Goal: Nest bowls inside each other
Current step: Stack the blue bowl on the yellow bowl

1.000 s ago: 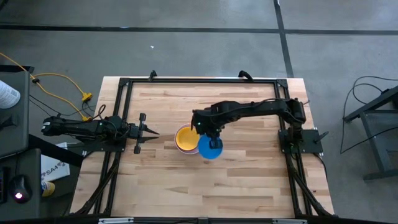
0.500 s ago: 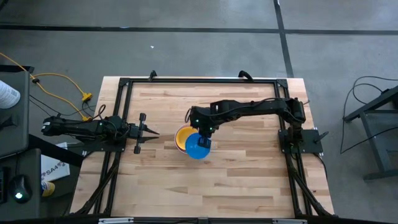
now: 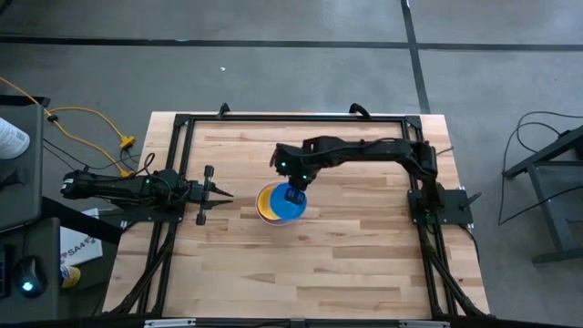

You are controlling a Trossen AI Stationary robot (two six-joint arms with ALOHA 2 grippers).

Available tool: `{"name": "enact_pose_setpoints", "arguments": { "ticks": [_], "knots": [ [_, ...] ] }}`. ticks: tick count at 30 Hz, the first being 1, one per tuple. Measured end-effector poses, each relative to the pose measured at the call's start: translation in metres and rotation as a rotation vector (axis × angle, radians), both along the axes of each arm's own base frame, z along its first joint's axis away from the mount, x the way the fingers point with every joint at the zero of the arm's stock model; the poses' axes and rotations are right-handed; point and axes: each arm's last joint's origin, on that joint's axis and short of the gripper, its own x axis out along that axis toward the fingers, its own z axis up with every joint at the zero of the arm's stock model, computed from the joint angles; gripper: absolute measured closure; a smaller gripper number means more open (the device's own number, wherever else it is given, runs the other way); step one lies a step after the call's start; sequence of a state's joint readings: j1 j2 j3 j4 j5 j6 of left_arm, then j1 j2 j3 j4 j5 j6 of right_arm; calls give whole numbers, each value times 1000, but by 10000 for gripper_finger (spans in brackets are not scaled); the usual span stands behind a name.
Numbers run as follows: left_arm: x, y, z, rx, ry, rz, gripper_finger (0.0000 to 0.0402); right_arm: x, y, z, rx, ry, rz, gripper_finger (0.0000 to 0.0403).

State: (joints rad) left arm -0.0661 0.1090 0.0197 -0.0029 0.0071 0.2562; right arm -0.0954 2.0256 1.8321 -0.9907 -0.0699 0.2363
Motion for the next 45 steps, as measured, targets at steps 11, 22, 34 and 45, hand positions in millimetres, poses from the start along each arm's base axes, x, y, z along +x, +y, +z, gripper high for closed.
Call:
{"name": "enact_pose_setpoints", "arguments": {
  "ticks": [11, 22, 34, 45],
  "knots": [
    [0, 0, 0, 1, 5, 1, 336, 18, -2, 16, -57, 50, 92, 400],
    [0, 0, 0, 1, 4, 1, 336, 23, -8, 18, 111, -27, -26, 400],
    [0, 0, 0, 0, 4, -2, 336, 36, -13, -3, 181, -21, -101, 400],
    [0, 0, 0, 0, 5, -2, 336, 40, -20, -15, 171, 1, -110, 400]
  ]
}}
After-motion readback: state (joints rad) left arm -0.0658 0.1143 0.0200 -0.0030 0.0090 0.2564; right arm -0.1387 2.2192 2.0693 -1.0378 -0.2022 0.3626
